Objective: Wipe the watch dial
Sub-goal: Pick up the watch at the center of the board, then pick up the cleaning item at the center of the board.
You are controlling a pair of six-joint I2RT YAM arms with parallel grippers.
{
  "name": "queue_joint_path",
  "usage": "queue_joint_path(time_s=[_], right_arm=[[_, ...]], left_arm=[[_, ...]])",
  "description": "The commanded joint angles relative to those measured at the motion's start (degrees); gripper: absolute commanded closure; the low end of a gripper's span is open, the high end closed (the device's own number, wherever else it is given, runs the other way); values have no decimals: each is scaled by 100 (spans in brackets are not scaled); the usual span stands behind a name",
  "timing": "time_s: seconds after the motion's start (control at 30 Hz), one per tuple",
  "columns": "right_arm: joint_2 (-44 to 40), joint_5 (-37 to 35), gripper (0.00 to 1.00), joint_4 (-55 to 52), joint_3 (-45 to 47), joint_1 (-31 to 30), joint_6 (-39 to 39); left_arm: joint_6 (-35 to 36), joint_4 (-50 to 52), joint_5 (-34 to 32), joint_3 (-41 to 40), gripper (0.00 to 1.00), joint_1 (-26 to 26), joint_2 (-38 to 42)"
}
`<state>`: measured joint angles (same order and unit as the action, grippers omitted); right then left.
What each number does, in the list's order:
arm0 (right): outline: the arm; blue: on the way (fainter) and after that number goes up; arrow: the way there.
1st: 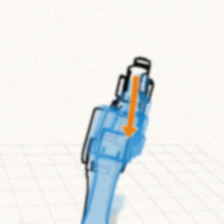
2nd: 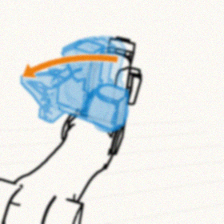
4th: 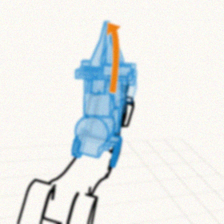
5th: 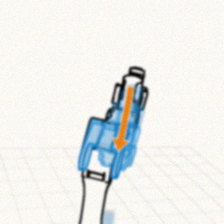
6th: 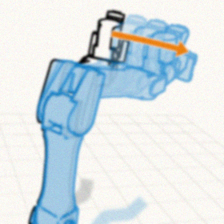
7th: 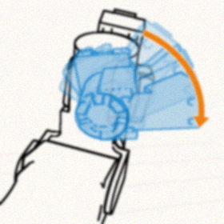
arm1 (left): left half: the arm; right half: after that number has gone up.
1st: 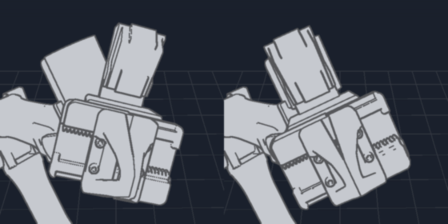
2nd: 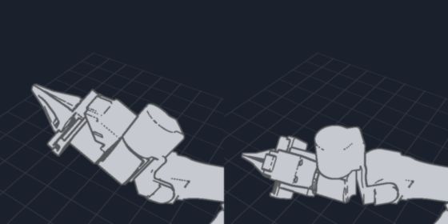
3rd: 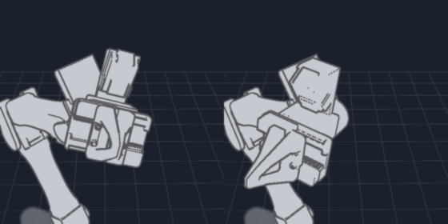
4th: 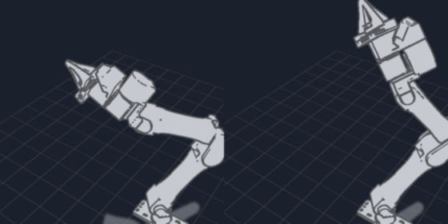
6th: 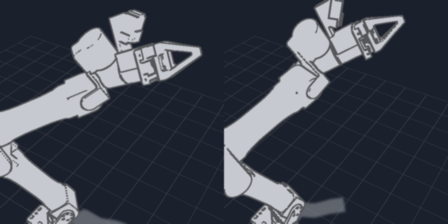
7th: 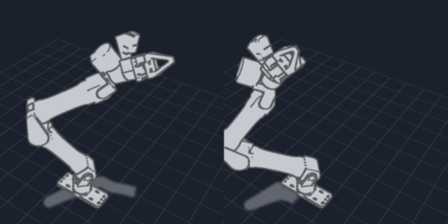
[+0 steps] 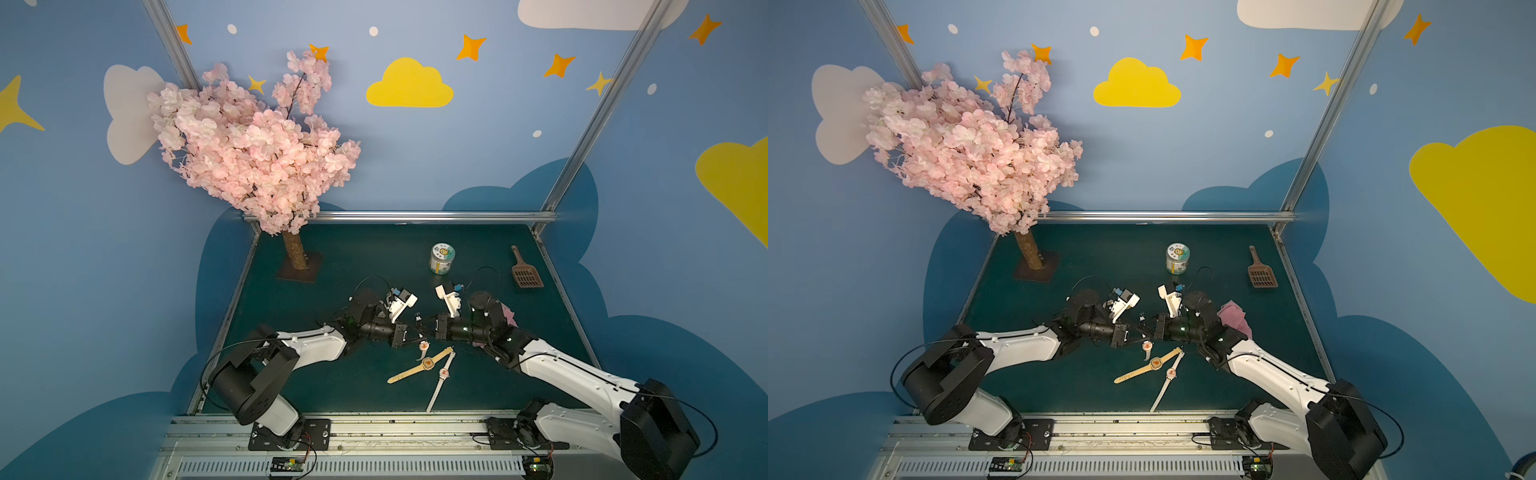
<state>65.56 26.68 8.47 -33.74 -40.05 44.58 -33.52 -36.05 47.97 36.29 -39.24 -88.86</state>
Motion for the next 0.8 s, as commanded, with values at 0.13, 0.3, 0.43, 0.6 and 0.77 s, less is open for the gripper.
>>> queue_joint_path(time_s=[0.13, 0.3, 0.43, 0.6, 0.77], right_arm=[[-694, -2220, 40, -2352, -214, 322, -162], [-1741, -3788, 36, -4422, -432, 1124, -590], [-1769, -3834, 42, -5139, -442, 1695, -870], [-1422, -3469, 54, -4850, -203, 2080, -1050], [-859, -3081, 72, -4163, -23, 2313, -1135]], left_arm=[[-585, -685, -243, -405, 97, 484, 55], [-739, -620, -475, -607, 97, 875, 315], [-680, -197, -707, -473, 97, 985, 468], [-715, 86, -697, -150, 97, 1101, 501], [-761, 30, -580, 40, 97, 1103, 388]])
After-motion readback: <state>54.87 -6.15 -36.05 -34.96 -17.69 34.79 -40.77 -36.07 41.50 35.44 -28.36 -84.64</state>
